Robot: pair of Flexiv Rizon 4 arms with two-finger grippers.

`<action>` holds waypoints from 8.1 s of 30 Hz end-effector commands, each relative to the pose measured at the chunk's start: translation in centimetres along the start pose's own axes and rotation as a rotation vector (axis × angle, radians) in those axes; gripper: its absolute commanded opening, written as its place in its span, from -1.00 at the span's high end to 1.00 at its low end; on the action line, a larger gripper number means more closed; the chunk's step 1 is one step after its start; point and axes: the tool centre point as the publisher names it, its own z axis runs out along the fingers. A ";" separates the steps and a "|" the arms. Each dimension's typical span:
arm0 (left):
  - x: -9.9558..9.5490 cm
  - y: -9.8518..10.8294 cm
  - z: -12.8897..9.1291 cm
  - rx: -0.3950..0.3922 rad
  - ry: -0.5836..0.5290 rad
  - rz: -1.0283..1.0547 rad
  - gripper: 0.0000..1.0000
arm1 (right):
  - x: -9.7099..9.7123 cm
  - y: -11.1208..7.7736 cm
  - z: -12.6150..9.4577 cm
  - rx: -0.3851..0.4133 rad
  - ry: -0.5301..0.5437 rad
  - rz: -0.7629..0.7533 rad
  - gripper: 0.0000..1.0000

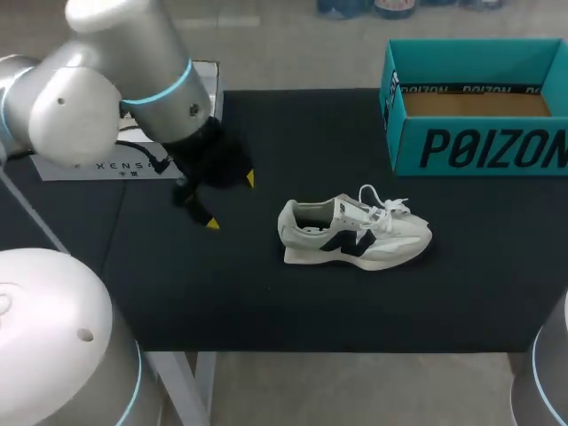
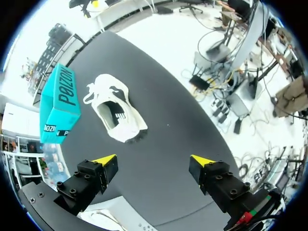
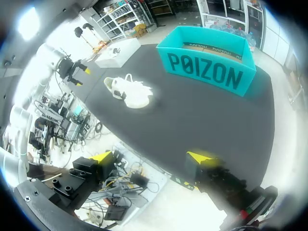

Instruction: Take the shoe out of the shoebox, open the shoe tongue, remove and reinsert the insole, then place the shoe into the shoebox

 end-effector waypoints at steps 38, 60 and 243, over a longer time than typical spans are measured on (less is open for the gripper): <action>2.7 -0.3 5.6 0.541 -0.258 -0.226 -1.00 | 0.1 -0.1 0.0 0.000 -0.003 0.000 -1.00; 2.8 0.5 10.0 0.720 -0.287 -0.306 -1.00 | 0.1 -0.1 0.0 0.000 -0.003 0.000 -1.00; -7.5 -2.3 20.4 0.890 -0.272 -0.391 1.00 | 16.6 9.8 17.6 0.074 -0.590 0.280 -1.00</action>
